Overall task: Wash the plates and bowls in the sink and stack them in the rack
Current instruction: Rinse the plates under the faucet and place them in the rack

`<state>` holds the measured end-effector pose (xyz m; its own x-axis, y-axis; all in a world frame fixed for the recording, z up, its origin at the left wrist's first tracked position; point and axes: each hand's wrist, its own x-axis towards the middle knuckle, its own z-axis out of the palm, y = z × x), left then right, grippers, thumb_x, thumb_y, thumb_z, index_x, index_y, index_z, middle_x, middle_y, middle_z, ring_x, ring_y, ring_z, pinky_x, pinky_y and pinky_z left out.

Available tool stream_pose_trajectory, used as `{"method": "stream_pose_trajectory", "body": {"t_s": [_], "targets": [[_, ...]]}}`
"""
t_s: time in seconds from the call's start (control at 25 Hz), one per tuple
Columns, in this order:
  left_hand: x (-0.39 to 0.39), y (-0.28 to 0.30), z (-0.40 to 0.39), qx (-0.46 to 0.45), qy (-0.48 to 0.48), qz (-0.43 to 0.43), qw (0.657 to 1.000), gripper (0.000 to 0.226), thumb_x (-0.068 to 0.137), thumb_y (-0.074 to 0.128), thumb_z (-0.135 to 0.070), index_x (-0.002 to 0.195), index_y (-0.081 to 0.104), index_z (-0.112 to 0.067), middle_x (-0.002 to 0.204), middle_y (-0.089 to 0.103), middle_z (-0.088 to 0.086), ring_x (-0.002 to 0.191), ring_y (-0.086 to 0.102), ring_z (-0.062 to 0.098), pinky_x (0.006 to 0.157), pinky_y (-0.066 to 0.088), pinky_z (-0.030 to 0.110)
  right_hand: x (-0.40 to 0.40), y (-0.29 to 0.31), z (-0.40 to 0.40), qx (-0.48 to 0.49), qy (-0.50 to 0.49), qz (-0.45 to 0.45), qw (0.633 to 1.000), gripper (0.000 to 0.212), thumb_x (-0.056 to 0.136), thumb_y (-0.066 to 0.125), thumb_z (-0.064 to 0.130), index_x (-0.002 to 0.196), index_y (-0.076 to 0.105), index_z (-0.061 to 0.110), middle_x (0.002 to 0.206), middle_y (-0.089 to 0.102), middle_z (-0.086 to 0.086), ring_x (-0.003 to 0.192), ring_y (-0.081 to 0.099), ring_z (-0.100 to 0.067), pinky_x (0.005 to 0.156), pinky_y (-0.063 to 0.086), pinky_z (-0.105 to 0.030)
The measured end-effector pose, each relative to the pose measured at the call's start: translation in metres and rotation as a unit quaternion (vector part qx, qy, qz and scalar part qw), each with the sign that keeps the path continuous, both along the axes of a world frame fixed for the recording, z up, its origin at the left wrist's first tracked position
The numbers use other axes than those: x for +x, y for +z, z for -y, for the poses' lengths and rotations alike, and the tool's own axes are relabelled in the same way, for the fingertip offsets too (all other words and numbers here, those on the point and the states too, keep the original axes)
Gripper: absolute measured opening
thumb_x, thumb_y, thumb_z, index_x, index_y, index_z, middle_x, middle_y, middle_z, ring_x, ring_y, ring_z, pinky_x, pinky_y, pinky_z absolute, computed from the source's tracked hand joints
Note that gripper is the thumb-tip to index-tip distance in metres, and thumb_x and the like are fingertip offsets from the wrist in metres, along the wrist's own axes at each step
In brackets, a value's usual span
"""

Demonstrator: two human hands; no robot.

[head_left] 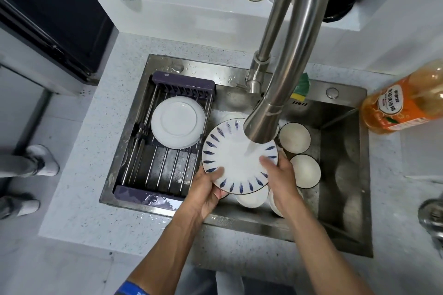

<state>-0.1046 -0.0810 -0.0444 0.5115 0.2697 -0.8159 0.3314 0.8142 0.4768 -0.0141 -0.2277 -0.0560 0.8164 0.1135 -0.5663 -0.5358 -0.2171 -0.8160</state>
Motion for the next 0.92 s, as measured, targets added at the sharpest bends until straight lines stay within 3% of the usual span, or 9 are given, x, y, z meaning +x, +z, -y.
{"method": "stream_pose_trajectory", "body": {"t_s": [0.12, 0.2, 0.32, 0.44, 0.52, 0.6, 0.72, 0.8, 0.92], "targets": [[0.009, -0.003, -0.002, 0.097, 0.004, -0.046, 0.994, 0.026, 0.09, 0.058, 0.008, 0.104, 0.069, -0.012, 0.1, 0.075, 0.011, 0.089, 0.07, 0.027, 0.067, 0.061, 0.033, 0.004, 0.006, -0.011, 0.079, -0.067, -0.051, 0.993, 0.019, 0.095, 0.058, 0.008, 0.101, 0.07, 0.021, 0.1, 0.076, -0.001, 0.093, 0.071, -0.022, 0.081, 0.056, -0.04], [0.017, 0.0, -0.003, 0.05, 0.073, -0.029, 0.996, 0.031, 0.094, 0.048, 0.009, 0.111, 0.066, -0.01, 0.103, 0.074, 0.011, 0.094, 0.07, 0.029, 0.071, 0.061, 0.037, -0.005, 0.007, -0.013, 0.17, -0.094, -0.131, 0.972, 0.023, 0.096, 0.058, 0.007, 0.114, 0.067, 0.019, 0.109, 0.074, -0.005, 0.099, 0.071, -0.024, 0.078, 0.059, -0.041], [0.02, 0.002, -0.01, 0.039, 0.042, -0.051, 0.997, 0.026, 0.1, 0.045, -0.004, 0.114, 0.065, -0.014, 0.108, 0.074, 0.01, 0.096, 0.071, 0.028, 0.082, 0.059, 0.048, -0.011, 0.001, -0.017, 0.183, -0.115, -0.195, 0.957, 0.028, 0.095, 0.06, 0.006, 0.122, 0.064, 0.011, 0.117, 0.072, -0.011, 0.106, 0.069, -0.03, 0.075, 0.06, -0.042], [0.02, -0.008, -0.012, 0.101, 0.036, -0.087, 0.99, 0.017, 0.1, 0.051, -0.007, 0.103, 0.067, -0.012, 0.098, 0.072, 0.011, 0.076, 0.068, 0.021, 0.067, 0.058, 0.033, -0.015, 0.005, -0.017, 0.116, -0.122, -0.123, 0.978, 0.022, 0.095, 0.058, 0.005, 0.106, 0.069, 0.021, 0.107, 0.075, -0.002, 0.098, 0.07, -0.023, 0.081, 0.057, -0.041], [0.021, -0.008, -0.004, 0.072, 0.029, -0.08, 0.994, 0.025, 0.096, 0.049, 0.004, 0.107, 0.066, -0.011, 0.101, 0.072, 0.013, 0.08, 0.066, 0.023, 0.072, 0.056, 0.035, -0.019, 0.014, -0.015, 0.064, -0.078, 0.004, 0.995, 0.029, 0.097, 0.054, 0.003, 0.1, 0.069, 0.028, 0.098, 0.075, 0.01, 0.091, 0.068, -0.012, 0.082, 0.055, -0.033], [0.024, -0.007, 0.003, 0.059, 0.028, -0.079, 0.995, 0.028, 0.093, 0.052, 0.006, 0.106, 0.068, -0.012, 0.103, 0.073, 0.013, 0.084, 0.068, 0.026, 0.075, 0.056, 0.039, -0.02, 0.018, -0.008, 0.045, -0.053, 0.068, 0.995, 0.032, 0.098, 0.053, 0.004, 0.102, 0.068, 0.031, 0.1, 0.074, 0.011, 0.094, 0.068, -0.01, 0.084, 0.054, -0.028], [0.029, 0.0, 0.001, 0.007, 0.074, -0.059, 0.996, 0.019, 0.096, 0.052, -0.002, 0.097, 0.067, -0.014, 0.091, 0.075, 0.007, 0.081, 0.068, 0.023, 0.071, 0.056, 0.036, -0.015, 0.01, -0.007, 0.15, -0.154, -0.1, 0.971, 0.027, 0.097, 0.057, 0.004, 0.112, 0.068, 0.023, 0.112, 0.074, -0.001, 0.102, 0.07, -0.021, 0.086, 0.057, -0.04], [0.026, 0.003, -0.004, 0.045, 0.03, -0.046, 0.998, 0.016, 0.1, 0.054, -0.016, 0.106, 0.067, -0.011, 0.104, 0.075, 0.011, 0.09, 0.072, 0.024, 0.082, 0.058, 0.042, -0.017, -0.001, -0.014, 0.21, -0.174, -0.214, 0.938, 0.03, 0.096, 0.059, 0.007, 0.124, 0.064, 0.016, 0.12, 0.071, -0.008, 0.108, 0.069, -0.028, 0.082, 0.059, -0.045], [0.02, 0.002, -0.011, 0.104, 0.022, -0.041, 0.993, 0.027, 0.101, 0.051, -0.022, 0.123, 0.062, -0.011, 0.117, 0.071, 0.01, 0.108, 0.068, 0.027, 0.097, 0.053, 0.047, -0.014, -0.007, -0.024, 0.17, -0.094, -0.23, 0.954, 0.032, 0.096, 0.058, 0.008, 0.127, 0.062, 0.013, 0.123, 0.069, -0.011, 0.106, 0.069, -0.027, 0.074, 0.06, -0.04]]}}
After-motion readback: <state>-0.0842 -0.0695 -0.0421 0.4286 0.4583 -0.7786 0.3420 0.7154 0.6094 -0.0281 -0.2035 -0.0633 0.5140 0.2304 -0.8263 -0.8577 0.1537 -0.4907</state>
